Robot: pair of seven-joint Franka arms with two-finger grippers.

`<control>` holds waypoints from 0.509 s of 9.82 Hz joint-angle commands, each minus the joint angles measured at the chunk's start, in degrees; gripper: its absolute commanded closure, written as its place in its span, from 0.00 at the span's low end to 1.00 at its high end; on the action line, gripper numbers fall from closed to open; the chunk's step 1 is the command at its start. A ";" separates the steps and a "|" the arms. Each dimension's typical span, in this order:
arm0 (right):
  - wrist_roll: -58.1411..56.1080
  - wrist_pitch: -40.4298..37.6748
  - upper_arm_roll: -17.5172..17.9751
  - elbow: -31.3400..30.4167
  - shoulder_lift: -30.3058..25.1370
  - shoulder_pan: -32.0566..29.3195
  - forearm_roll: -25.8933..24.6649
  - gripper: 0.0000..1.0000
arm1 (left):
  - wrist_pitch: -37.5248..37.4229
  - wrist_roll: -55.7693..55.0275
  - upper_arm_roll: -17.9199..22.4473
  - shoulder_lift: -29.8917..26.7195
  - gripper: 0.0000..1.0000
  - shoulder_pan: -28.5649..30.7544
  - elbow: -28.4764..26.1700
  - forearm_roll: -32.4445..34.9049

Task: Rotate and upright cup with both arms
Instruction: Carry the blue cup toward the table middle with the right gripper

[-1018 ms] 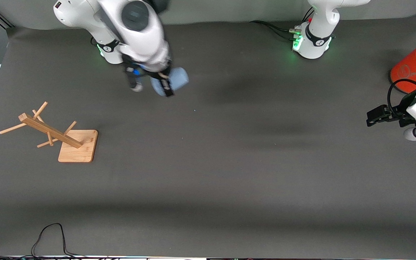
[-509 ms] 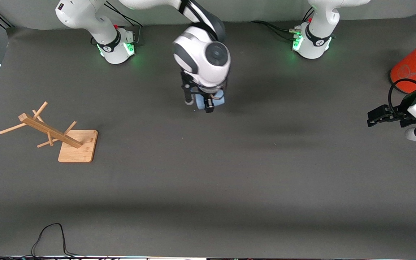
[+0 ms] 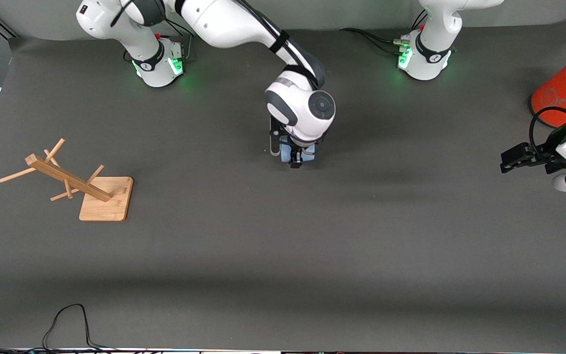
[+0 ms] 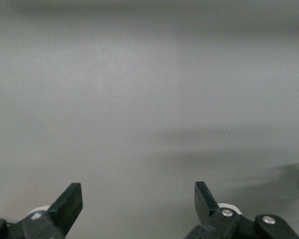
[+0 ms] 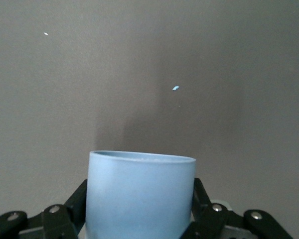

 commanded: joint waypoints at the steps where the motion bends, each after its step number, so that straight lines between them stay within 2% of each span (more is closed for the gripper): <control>1: 2.41 0.66 -0.55 3.13 3.34 0.41 -0.29 0.46 | -0.31 0.41 -0.06 0.71 0.00 0.24 1.11 -0.41; 3: 2.42 1.19 -0.64 3.75 4.14 0.41 -0.29 0.43 | -0.74 0.06 -0.06 0.71 0.00 0.15 0.85 -0.50; 4: 2.33 1.19 -0.64 3.75 4.14 0.33 -0.29 0.08 | -1.27 -0.64 -0.15 0.71 0.00 -0.02 0.85 -0.59; 5: 1.89 1.19 -0.72 3.75 4.05 0.15 -0.29 0.00 | -1.19 -2.74 -0.24 0.62 0.00 -0.28 1.02 -0.59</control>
